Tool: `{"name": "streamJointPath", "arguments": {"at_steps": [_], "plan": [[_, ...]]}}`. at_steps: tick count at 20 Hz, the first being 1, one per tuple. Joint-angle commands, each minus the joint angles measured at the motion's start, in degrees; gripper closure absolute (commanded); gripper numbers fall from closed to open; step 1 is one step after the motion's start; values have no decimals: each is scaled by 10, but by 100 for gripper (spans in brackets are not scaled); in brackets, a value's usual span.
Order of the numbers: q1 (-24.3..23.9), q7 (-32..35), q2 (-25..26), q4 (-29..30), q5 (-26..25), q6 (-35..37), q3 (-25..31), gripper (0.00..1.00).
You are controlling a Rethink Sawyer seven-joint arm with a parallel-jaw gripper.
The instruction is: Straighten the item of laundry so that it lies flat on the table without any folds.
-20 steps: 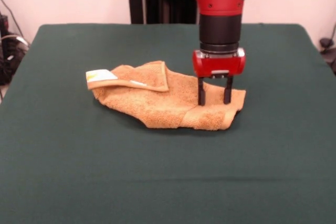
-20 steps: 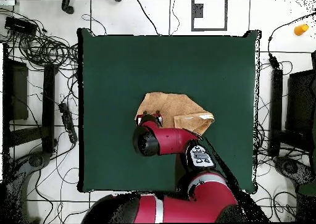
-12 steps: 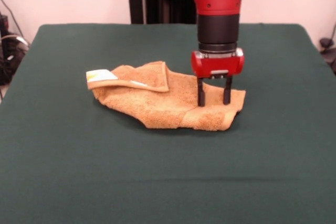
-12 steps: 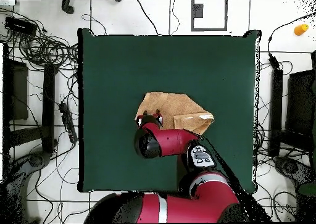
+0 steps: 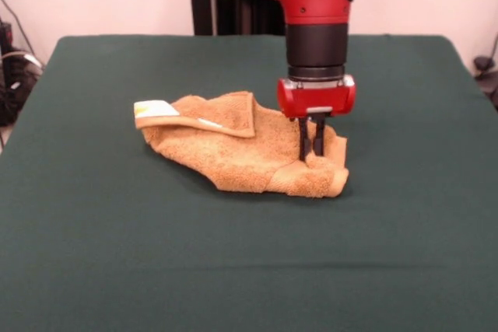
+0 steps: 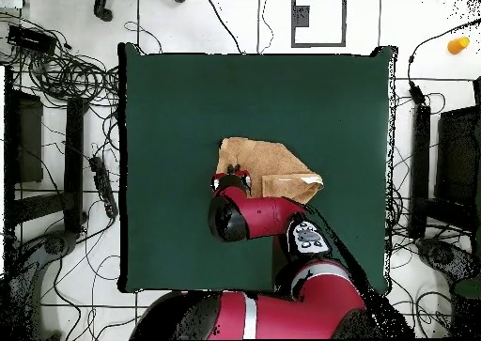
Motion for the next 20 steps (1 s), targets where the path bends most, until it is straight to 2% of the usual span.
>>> {"name": "streamJointPath", "arguments": {"at_steps": [1, 4, 8, 10, 15, 20], "plan": [[12, 73, 133, -74, 7, -12, 38, 100], [13, 80, 126, -65, 5, -33, 37, 100], [29, 94, 92, -32, 20, -28, 23, 100], [48, 116, 51, 13, 41, -20, 8, 100], [128, 201, -114, 182, 124, 12, -45, 100], [170, 229, -226, 283, 197, 52, -56, 100]]}}
